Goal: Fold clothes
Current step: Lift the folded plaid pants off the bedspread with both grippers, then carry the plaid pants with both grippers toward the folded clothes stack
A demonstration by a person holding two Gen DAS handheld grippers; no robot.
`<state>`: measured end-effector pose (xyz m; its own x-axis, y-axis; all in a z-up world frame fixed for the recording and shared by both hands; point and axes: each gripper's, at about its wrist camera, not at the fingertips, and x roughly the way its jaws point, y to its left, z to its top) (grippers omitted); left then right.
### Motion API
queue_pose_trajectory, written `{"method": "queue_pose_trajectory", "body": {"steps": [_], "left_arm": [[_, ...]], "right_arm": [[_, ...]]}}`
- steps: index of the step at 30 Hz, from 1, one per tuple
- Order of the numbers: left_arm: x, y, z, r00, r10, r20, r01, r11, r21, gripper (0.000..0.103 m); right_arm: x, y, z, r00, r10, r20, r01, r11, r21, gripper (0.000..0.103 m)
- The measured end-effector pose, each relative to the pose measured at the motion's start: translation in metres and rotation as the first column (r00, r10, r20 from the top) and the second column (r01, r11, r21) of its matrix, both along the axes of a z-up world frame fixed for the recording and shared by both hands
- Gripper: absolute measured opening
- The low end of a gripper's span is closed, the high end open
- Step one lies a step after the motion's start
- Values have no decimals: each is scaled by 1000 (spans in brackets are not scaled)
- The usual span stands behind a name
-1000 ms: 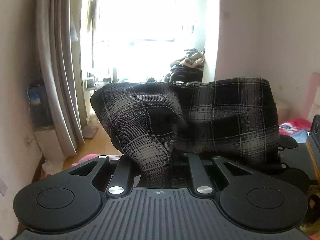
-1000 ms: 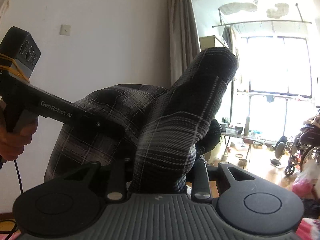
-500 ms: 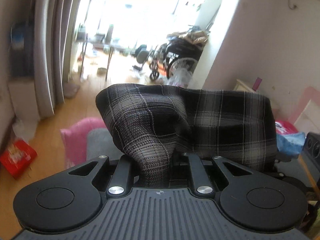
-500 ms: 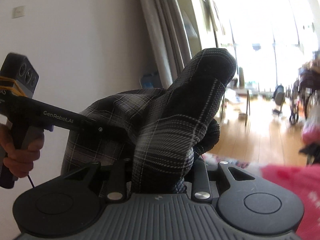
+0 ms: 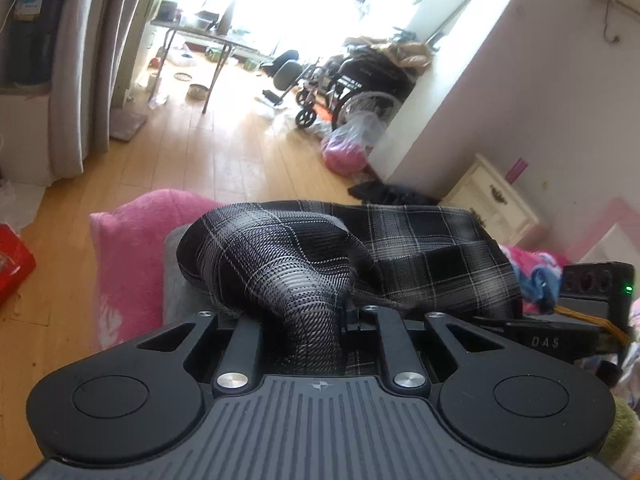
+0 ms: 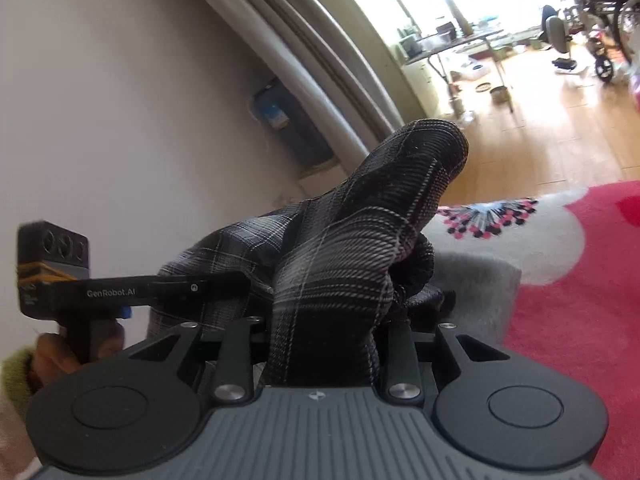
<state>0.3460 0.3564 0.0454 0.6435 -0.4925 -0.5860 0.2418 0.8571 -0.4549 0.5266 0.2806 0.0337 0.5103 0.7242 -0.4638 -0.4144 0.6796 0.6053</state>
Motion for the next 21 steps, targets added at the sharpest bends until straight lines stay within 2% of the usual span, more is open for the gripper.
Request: {"method": "queue_pose_trajectory", "body": {"steps": [2, 3, 4, 8, 10, 11, 12, 13, 14, 16, 17, 18, 21], "left_arm": [[8, 1, -12, 999, 13, -48, -12, 1000, 14, 24], [13, 2, -19, 997, 22, -74, -22, 1000, 10, 29], [15, 5, -24, 995, 33, -92, -35, 999, -16, 30], [14, 18, -29, 990, 54, -129, -71, 989, -130, 39], [11, 24, -24, 989, 58, -134, -78, 985, -151, 43], [9, 27, -22, 989, 65, -134, -85, 985, -152, 49], [6, 31, -17, 988, 82, -133, -101, 984, -145, 54], [-1, 29, -15, 989, 88, -117, -103, 987, -127, 63], [-9, 23, -15, 992, 83, -94, -93, 990, -104, 67], [-27, 11, -15, 996, 73, -48, -76, 995, -59, 67], [-35, 5, -15, 997, 67, -25, -68, 997, -36, 67], [-44, 0, -15, 998, 61, -2, -61, 998, -13, 67], [-70, -18, -16, 997, 38, 66, -42, 997, 57, 66]], "right_arm": [[13, -13, -11, 999, 15, -45, -15, 1000, 14, 35], [21, -11, -20, 997, 25, -70, -24, 1000, 15, 42], [27, -11, -26, 994, 42, -97, -39, 999, 31, 45], [39, -38, -52, 973, 67, -222, -16, 974, 226, 46], [40, -52, -61, 956, 75, -282, 17, 951, 310, 53], [34, -57, -59, 960, 56, -273, 25, 959, 283, 57], [27, -62, -56, 966, 33, -256, 32, 969, 246, 67], [22, -67, -51, 971, 13, -240, 38, 977, 209, 69], [15, -69, -45, 974, -1, -225, 44, 982, 184, 69], [1, -77, -28, 983, -52, -173, 76, 988, 131, 64], [-5, -80, -17, 989, -76, -130, 92, 988, 122, 64], [-10, -83, -7, 991, -99, -86, 108, 987, 116, 58], [-43, -80, 26, 992, -113, 65, 106, 990, 92, 52]]}}
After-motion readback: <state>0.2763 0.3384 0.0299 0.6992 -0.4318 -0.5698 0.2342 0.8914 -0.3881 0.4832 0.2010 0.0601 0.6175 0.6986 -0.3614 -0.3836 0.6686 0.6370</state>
